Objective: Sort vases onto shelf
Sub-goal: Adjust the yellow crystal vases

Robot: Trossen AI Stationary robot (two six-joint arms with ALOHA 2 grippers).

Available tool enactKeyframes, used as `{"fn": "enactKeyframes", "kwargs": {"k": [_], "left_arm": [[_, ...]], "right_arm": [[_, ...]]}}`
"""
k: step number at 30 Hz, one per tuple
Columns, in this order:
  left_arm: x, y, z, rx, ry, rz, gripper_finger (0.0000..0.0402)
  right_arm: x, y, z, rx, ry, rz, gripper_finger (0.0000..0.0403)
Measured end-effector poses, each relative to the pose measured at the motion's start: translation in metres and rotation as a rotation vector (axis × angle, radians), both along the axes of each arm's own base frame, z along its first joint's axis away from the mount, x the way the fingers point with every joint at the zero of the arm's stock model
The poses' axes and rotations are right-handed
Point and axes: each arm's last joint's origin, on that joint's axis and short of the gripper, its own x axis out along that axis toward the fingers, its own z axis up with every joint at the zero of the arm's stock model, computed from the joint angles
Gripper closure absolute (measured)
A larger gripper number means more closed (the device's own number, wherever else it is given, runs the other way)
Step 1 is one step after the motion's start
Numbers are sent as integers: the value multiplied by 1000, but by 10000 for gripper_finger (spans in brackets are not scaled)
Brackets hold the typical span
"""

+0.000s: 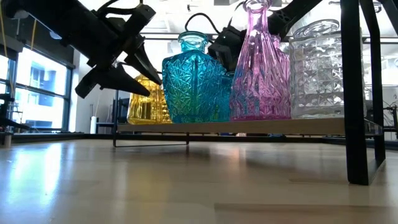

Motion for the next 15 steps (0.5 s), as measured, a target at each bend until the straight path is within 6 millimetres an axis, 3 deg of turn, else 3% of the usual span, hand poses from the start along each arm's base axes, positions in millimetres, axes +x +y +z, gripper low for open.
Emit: {"fn": "enactKeyframes", "kwargs": {"k": [15], "left_arm": [[0, 7, -2, 0, 25, 30, 259]], "right_arm": [[0, -1, 0, 0, 6, -12, 403]]}}
